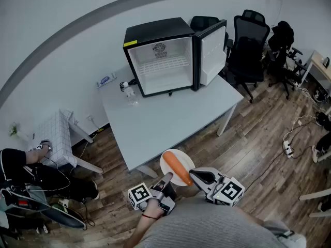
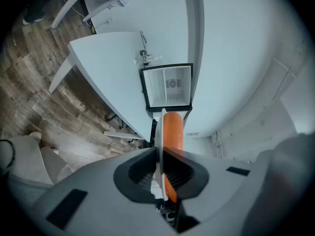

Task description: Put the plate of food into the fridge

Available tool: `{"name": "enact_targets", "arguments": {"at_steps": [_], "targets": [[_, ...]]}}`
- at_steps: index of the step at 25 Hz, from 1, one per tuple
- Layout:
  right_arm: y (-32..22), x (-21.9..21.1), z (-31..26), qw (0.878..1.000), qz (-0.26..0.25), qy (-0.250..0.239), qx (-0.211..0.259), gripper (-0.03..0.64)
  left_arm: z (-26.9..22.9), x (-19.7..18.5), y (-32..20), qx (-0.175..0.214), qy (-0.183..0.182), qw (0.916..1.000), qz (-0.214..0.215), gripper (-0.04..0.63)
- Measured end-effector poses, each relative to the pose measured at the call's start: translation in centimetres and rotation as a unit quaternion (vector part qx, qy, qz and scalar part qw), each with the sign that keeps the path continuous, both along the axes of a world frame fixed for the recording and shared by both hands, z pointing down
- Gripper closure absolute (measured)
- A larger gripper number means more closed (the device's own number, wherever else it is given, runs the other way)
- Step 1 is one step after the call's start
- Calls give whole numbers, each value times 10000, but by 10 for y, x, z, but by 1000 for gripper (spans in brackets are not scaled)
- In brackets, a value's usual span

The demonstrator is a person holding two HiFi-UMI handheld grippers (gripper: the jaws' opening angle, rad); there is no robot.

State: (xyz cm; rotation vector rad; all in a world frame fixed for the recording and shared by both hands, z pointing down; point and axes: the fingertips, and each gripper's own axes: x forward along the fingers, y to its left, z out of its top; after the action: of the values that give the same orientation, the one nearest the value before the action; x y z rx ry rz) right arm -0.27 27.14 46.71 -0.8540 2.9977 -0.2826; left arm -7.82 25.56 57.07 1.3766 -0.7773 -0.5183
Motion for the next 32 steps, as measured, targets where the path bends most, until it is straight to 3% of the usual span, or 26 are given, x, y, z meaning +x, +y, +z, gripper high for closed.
{"name": "enact_targets", "arguments": {"at_steps": [8, 12, 15, 19, 29, 32], "targets": [[5, -6, 5, 10000, -25, 93, -9, 604, 3, -8, 0, 60, -5, 10000, -23, 560], [5, -6, 3, 9999, -28, 111, -14, 604, -5, -6, -1, 72, 188, 9998, -69, 560], [5, -9, 1, 9999, -64, 87, -6, 604, -1, -10, 0, 45, 23, 10000, -20, 560], [7, -12, -11, 9994, -85, -85, 314, 603, -1, -13, -2, 78, 35, 10000, -4, 560], [19, -38, -8, 9968, -692, 35, 407, 603, -1, -13, -4, 46, 268, 9996, -22, 560], [16, -39, -6, 9971, -682, -5, 333, 603, 3, -18, -5, 39, 137, 9999, -9, 560]]}}
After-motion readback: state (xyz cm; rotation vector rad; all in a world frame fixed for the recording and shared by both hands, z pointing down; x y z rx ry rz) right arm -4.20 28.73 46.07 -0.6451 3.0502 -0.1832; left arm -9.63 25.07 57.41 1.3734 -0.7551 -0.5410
